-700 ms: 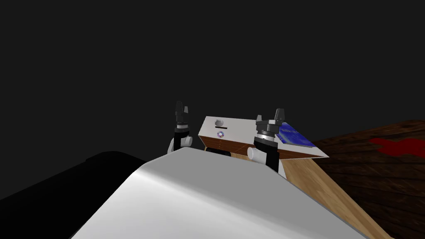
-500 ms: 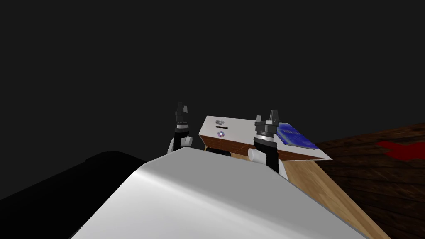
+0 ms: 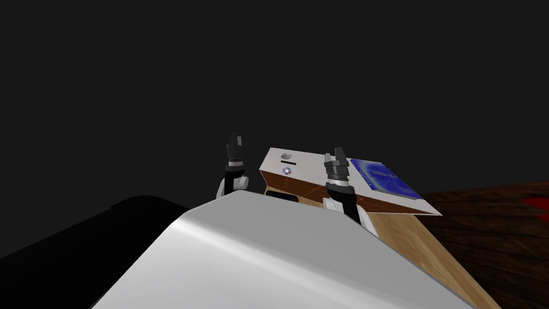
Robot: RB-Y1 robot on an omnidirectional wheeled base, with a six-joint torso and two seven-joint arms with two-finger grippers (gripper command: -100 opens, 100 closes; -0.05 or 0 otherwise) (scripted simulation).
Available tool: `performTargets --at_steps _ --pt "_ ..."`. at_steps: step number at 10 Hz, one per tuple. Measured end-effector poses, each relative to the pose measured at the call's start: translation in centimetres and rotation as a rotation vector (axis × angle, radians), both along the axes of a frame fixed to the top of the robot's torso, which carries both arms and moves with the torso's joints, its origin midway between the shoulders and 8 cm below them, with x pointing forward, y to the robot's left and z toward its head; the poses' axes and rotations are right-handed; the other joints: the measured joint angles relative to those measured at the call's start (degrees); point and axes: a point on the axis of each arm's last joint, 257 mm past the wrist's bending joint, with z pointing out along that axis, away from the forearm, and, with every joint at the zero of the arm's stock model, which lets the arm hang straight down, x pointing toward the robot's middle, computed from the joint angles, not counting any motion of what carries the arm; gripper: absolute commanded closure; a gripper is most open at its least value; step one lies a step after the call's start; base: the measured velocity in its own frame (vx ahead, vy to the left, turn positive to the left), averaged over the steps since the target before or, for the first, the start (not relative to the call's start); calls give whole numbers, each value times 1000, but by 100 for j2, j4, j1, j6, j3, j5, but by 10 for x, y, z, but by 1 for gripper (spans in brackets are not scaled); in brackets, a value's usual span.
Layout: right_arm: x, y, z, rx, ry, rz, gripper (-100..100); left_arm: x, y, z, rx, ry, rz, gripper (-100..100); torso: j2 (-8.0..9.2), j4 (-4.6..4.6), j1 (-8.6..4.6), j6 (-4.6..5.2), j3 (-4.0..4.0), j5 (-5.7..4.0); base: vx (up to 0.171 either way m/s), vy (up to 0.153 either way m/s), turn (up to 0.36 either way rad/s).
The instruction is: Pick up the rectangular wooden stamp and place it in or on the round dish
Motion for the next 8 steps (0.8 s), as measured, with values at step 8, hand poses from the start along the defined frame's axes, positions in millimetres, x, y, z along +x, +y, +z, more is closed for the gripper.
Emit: performTargets --at_steps 8 --pt "-21 39 -73 -308 123 120 -100 0 0 0 0 0 0 0 -5 1 -10 5 -1 -3 -81 -24 176"
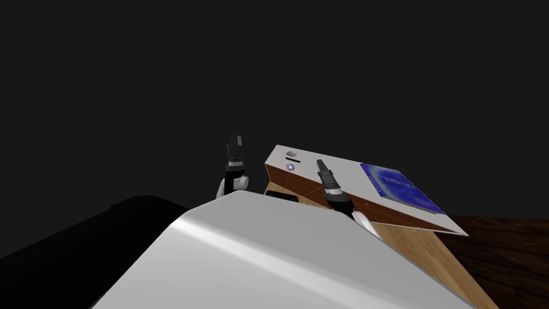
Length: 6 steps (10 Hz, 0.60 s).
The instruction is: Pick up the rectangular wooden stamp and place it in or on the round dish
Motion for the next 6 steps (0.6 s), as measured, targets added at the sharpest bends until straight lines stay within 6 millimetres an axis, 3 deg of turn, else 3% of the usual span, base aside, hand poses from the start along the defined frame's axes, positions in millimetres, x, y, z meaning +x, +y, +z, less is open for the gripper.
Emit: performTargets --at_steps 3,6 --pt "-14 17 -37 -125 64 67 -100 0 0 0 0 0 0 0 -13 -4 32 -3 -9 7 -51 27 146" --pt "-21 19 -50 -174 84 95 -100 0 0 0 0 0 0 0 -33 -8 12 0 -20 3 -11 -14 12"
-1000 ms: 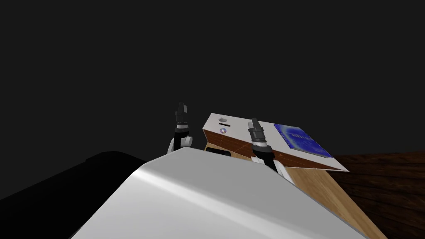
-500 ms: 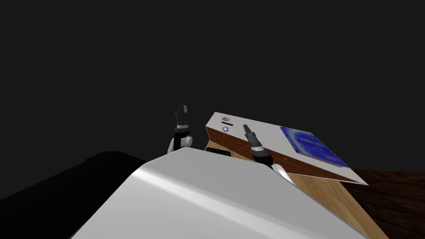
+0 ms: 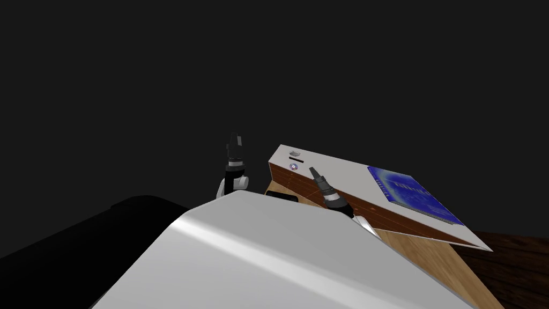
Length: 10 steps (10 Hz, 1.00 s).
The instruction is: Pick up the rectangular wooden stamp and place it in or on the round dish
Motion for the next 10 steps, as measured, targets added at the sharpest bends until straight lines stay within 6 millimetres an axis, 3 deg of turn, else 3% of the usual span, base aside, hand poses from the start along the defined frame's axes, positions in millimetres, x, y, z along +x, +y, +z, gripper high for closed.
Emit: performTargets --at_steps 2,4,10 --pt "0 0 -1 -2 1 0 -100 0 0 0 0 0 0 0 -2 0 1 0 -1 0 -30 3 74" --pt "-10 5 -24 -66 39 42 -100 0 0 0 0 0 0 0 12 3 9 -1 7 2 -37 2 99" --pt "-13 6 -27 -77 45 49 -100 0 0 0 0 0 0 0 -7 -1 -5 1 -4 -1 -14 -11 28"
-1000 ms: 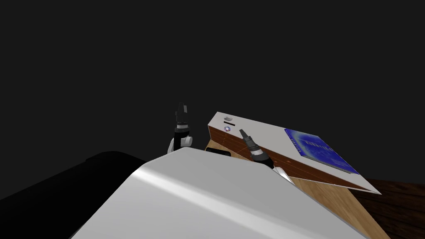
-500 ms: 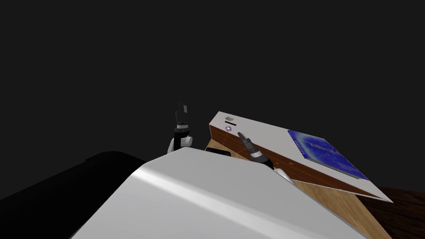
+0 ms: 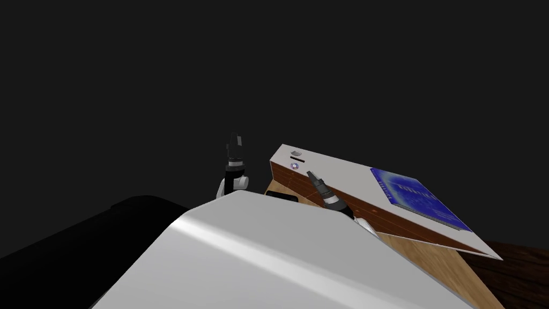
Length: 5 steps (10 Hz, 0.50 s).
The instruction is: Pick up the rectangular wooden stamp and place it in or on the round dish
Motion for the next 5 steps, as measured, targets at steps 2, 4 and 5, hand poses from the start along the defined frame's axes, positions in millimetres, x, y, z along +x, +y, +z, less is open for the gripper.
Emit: performTargets --at_steps 2,4,5 --pt "-12 3 -25 -64 41 45 -100 0 0 0 0 0 0 0 24 5 18 -4 14 4 -50 12 142" --pt "-15 4 -27 -74 47 52 -100 0 0 0 0 0 0 0 6 2 2 0 4 1 -8 -16 13" --pt "-15 4 -27 -74 48 52 -100 0 0 0 0 0 0 0 7 2 5 -1 4 1 -13 -11 30"
